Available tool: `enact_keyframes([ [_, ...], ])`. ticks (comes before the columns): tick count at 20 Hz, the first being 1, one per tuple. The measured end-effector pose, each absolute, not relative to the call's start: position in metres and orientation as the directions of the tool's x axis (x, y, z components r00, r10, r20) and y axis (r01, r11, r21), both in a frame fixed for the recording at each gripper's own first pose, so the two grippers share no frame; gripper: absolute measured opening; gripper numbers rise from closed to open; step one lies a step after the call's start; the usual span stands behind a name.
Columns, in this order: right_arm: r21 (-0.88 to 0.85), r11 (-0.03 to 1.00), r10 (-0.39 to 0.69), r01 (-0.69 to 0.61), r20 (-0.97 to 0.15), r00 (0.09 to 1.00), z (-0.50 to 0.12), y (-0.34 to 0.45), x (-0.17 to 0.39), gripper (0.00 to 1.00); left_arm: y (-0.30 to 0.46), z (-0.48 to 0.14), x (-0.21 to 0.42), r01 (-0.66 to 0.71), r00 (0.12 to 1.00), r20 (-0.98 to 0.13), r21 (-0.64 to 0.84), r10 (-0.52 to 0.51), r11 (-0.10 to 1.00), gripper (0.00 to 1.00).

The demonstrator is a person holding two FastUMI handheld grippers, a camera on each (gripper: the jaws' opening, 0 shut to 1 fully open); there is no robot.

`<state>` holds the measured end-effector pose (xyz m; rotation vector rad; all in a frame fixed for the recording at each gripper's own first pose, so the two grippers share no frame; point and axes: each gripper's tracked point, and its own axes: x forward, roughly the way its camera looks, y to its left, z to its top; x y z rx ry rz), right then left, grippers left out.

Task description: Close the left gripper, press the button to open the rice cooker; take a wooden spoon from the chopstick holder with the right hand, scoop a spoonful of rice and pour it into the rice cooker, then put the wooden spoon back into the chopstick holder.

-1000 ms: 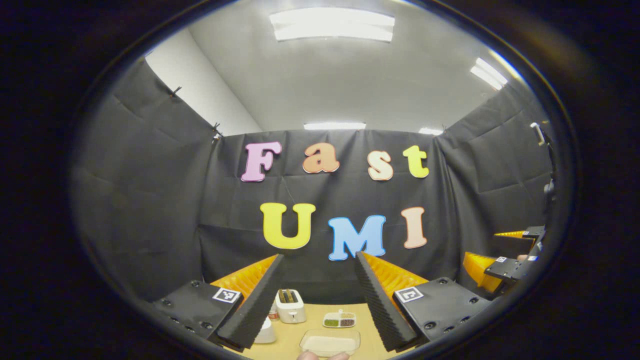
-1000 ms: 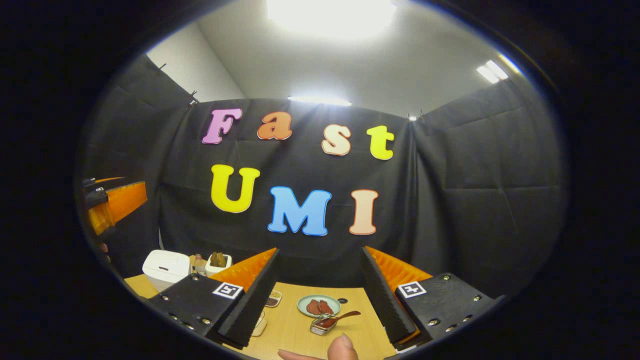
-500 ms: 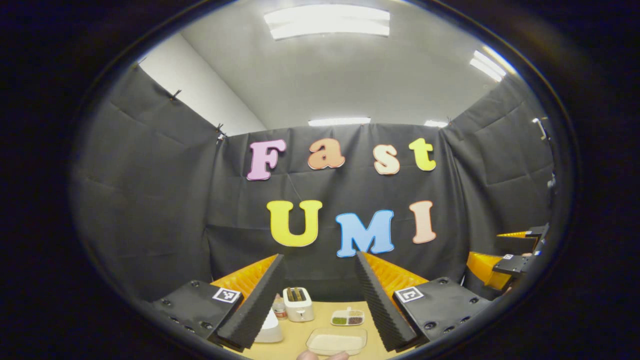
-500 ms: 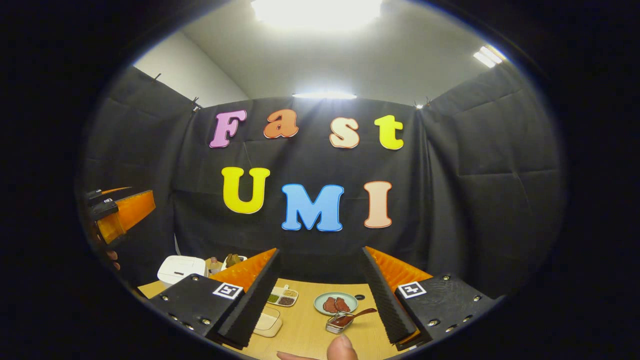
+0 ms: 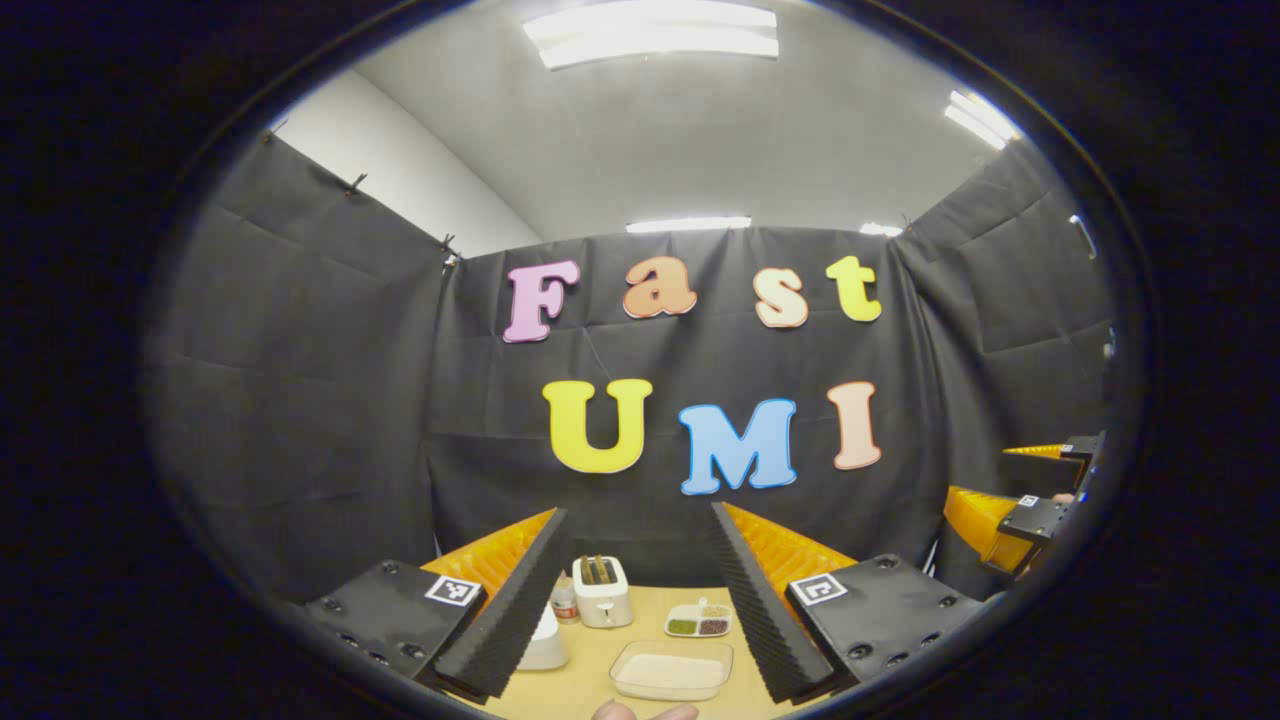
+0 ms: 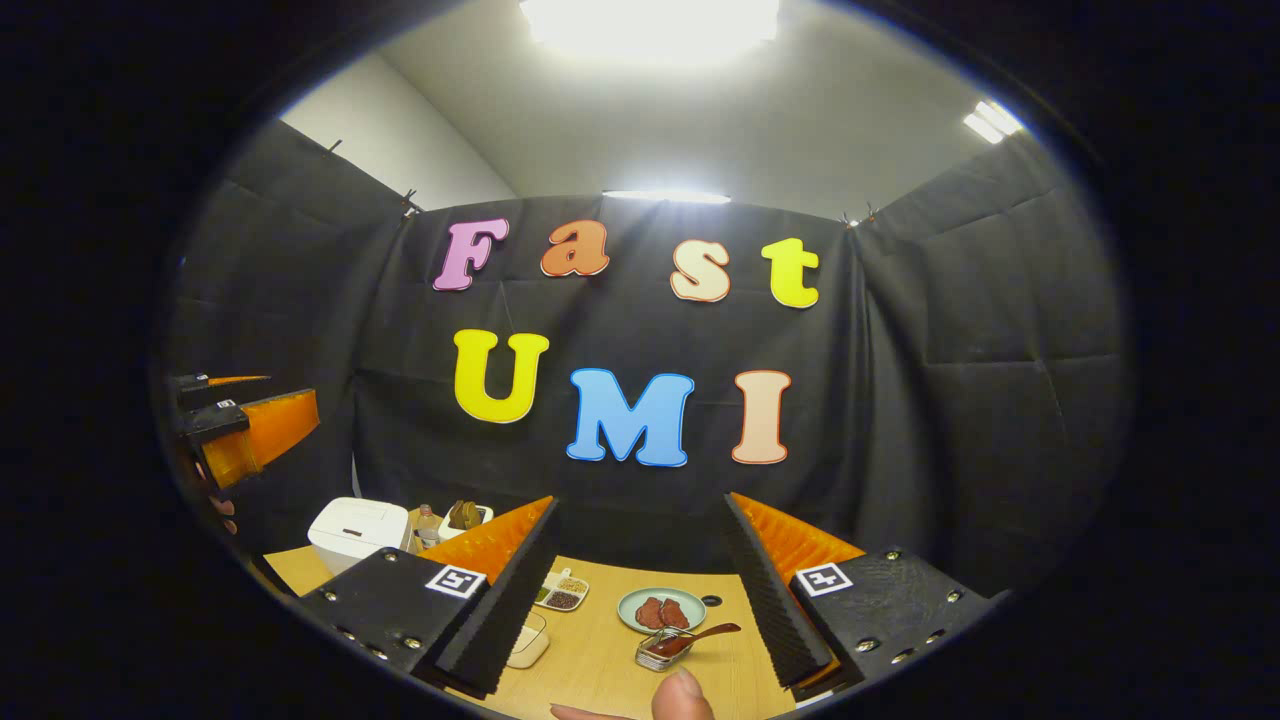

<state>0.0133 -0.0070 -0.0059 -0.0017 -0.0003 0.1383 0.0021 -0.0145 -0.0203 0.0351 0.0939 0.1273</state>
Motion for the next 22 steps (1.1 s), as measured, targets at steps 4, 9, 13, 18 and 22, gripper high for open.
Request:
enact_keyframes([
  [4, 0.019, 0.986, 0.164, -0.164, 0.016, 0.986, -0.004, -0.006, 0.017, 0.97, -0.015, -0.027, -0.001, -0.146, 0.982, -0.110, 0.059, 0.152, 0.988, 0.94],
  [9, 0.058, 0.975, 0.215, -0.216, 0.027, 0.976, 0.001, 0.012, 0.021, 0.97, 0.005, -0.028, -0.005, -0.192, 0.973, -0.114, 0.100, 0.203, 0.976, 0.92],
  [13, 0.073, 0.972, 0.221, -0.223, 0.037, 0.975, 0.007, 0.041, 0.026, 0.96, 0.036, -0.033, 0.003, -0.202, 0.973, -0.093, 0.104, 0.211, 0.974, 0.93],
  [18, 0.060, 0.980, 0.189, -0.189, 0.009, 0.982, 0.012, 0.097, 0.037, 0.97, 0.104, -0.054, 0.028, -0.206, 0.973, -0.078, 0.148, 0.219, 0.967, 0.97],
  [22, 0.041, 0.989, 0.141, -0.141, 0.003, 0.990, 0.015, 0.136, 0.044, 0.97, 0.162, -0.093, 0.062, -0.199, 0.971, -0.106, 0.152, 0.216, 0.968, 0.97],
])
